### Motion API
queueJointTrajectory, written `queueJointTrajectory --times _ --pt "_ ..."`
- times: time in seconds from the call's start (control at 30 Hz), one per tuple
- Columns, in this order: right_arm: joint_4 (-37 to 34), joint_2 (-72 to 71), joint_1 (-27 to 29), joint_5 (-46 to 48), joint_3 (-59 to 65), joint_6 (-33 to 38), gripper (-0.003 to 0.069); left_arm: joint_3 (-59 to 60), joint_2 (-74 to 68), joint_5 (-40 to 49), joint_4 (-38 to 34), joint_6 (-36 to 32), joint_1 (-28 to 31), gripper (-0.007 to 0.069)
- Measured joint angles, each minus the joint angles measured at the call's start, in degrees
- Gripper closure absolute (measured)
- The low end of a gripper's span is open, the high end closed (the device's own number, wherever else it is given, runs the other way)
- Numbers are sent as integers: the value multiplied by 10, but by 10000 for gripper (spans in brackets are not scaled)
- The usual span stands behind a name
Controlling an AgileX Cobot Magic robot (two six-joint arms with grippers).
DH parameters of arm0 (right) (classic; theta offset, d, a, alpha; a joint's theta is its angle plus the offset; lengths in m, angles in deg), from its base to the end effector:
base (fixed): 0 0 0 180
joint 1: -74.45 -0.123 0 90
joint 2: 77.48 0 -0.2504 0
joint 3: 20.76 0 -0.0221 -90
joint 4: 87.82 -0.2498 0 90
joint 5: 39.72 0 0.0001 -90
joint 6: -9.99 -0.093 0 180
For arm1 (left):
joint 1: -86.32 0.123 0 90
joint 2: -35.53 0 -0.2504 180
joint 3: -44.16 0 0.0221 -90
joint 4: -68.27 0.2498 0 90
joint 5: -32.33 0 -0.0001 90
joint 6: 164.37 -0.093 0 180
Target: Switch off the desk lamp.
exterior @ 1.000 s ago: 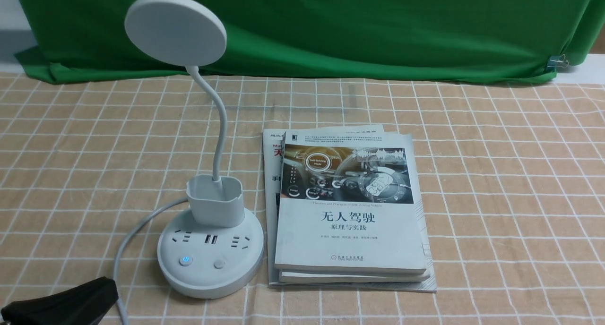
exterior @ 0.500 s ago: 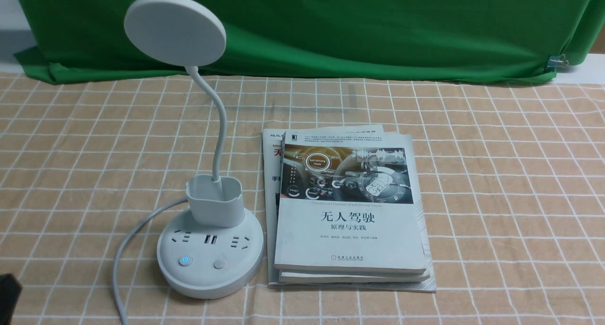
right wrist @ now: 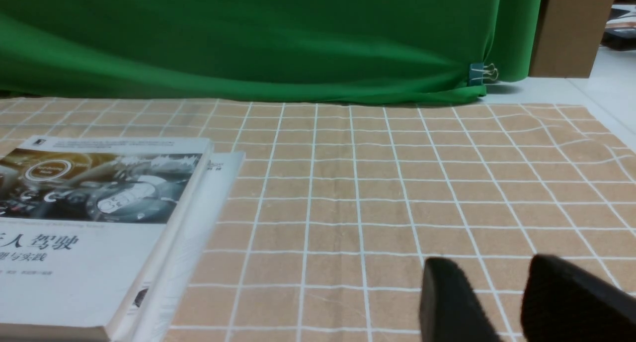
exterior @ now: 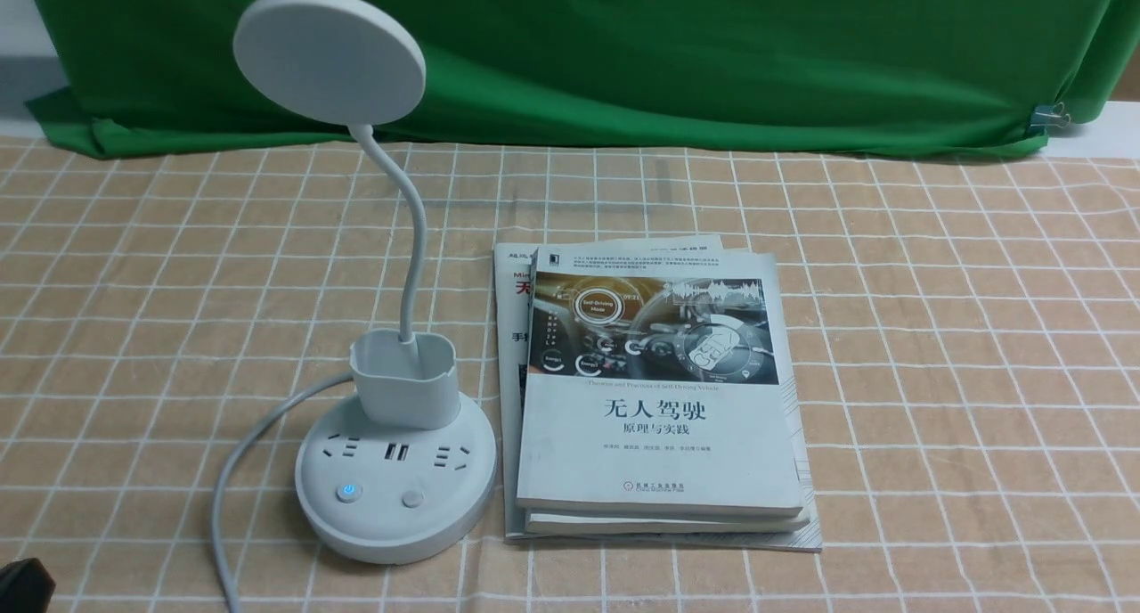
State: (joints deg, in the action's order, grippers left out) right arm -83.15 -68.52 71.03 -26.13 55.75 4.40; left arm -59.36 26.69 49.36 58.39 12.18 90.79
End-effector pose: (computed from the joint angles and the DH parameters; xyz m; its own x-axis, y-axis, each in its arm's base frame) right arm 0.0917 0.0037 0.1891 -0.1572 0.0090 -0.9875 -0.0379 0.9992 0.0151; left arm 0.0906 0.0024 0.1843 -0.2050 -0.1208 -0.9713 -0.0506 0.9923 -0.1128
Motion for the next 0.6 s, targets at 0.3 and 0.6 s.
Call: queueJointTrajectory --times 0.3,0.6 --pt "0 0 0 0 0 0 417 0 0 1 0 1 -19 628" --pt "0 0 0 0 0 0 417 0 0 2 0 1 -23 628"
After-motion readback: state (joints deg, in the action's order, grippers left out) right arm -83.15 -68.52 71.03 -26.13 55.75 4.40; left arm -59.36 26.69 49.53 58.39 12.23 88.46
